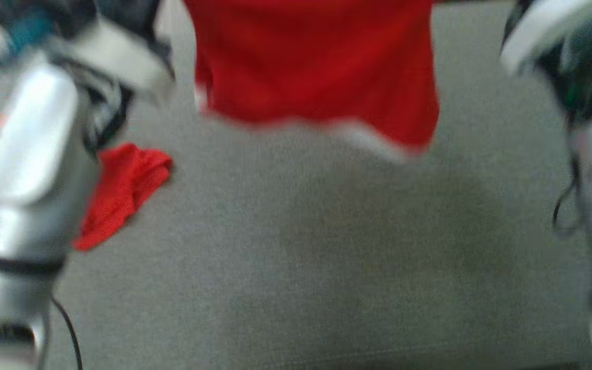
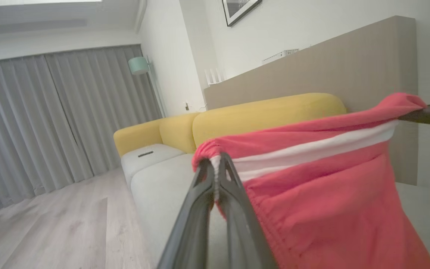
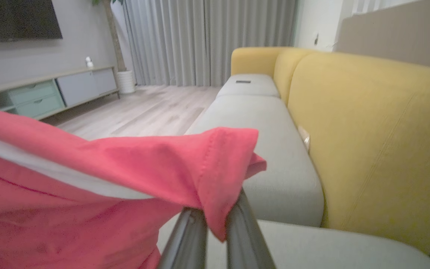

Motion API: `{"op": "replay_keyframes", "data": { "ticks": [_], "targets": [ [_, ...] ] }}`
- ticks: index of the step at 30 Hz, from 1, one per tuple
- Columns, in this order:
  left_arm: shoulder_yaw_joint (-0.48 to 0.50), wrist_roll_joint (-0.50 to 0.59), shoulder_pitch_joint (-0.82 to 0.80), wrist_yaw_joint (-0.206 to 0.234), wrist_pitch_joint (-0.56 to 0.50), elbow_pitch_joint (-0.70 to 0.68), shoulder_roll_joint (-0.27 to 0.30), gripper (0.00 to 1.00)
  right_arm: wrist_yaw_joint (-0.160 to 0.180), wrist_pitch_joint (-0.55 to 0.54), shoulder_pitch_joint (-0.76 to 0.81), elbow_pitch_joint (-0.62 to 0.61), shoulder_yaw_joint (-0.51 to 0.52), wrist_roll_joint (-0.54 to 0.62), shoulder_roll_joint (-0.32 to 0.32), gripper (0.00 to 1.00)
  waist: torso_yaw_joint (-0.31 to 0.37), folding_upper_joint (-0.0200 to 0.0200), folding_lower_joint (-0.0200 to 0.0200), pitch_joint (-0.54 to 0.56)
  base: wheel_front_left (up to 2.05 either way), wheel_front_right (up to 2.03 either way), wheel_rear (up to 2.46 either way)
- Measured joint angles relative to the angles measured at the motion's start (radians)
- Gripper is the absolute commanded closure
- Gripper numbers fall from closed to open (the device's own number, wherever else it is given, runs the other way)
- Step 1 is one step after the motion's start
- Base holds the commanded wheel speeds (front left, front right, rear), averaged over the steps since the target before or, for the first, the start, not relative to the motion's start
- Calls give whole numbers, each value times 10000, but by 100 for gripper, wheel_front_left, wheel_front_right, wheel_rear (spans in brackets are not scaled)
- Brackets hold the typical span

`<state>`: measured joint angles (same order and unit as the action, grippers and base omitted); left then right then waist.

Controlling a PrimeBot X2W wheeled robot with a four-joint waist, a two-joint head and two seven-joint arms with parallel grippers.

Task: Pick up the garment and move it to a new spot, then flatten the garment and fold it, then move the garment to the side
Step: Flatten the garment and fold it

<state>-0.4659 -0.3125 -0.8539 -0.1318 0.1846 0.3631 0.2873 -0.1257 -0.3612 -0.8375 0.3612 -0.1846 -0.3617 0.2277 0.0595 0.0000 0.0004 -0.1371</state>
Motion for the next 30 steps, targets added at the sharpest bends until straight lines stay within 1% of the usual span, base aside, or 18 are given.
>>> {"op": "replay_keyframes", "data": {
  "ticks": [2,4,6,9,10,11,12,14,18,22,27,30],
  "targets": [
    [-117,-136,-1276,-2,128,587,58,100,0,602,-1458,874,-52,44,8,100,42,0,0,-567,0,0,0],
    [-100,-303,-2494,-2,337,1327,56,100,0,1407,-2832,1793,-228,364,58,100,82,0,2,-1123,0,0,0],
    [-13,-389,-3571,-4,531,2069,-2,100,-4,2374,-4022,2706,-341,706,54,100,119,0,2,-1630,0,0,0],
    [190,-412,-4804,-15,650,2832,-161,100,-17,3814,-5378,4086,-201,1175,-27,100,186,0,3,-2257,0,0,0],
    [403,-410,-5265,-17,652,3089,-345,100,-17,4589,-5909,4918,21,1467,-142,100,238,0,1,-2556,0,0,0],
    [568,-410,-5347,-17,669,3060,-460,100,-17,4892,-6058,5315,61,1582,-203,100,262,0,0,-2672,0,0,0],
    [568,-410,-5347,-17,669,3060,-460,100,-17,4892,-6058,5315,61,1582,-203,100,262,0,0,-2672,0,0,0],
    [734,-410,-5296,-15,723,3043,-688,100,-17,5200,-6119,6167,77,1710,-349,100,307,0,-1,-2839,0,0,0],
    [800,-523,-4372,-15,723,2980,-1035,100,-17,5269,-5679,7622,-382,1852,-545,100,259,0,-3,-2924,0,0,0],
    [466,-851,-2894,-12,723,2834,-1156,100,-17,4631,-4846,8554,-1298,1611,-604,100,102,0,-3,-2825,0,0,0],
    [-267,-1250,-1045,-4,721,2499,-1047,100,-17,3152,-3429,8663,-2940,594,-522,100,-77,0,-4,-2443,0,0,0],
    [-934,-1396,59,-4,721,2180,-815,100,-17,1996,-2482,8002,-4052,-433,-75,100,-165,0,-6,-2129,0,0,0]
  ]
}}
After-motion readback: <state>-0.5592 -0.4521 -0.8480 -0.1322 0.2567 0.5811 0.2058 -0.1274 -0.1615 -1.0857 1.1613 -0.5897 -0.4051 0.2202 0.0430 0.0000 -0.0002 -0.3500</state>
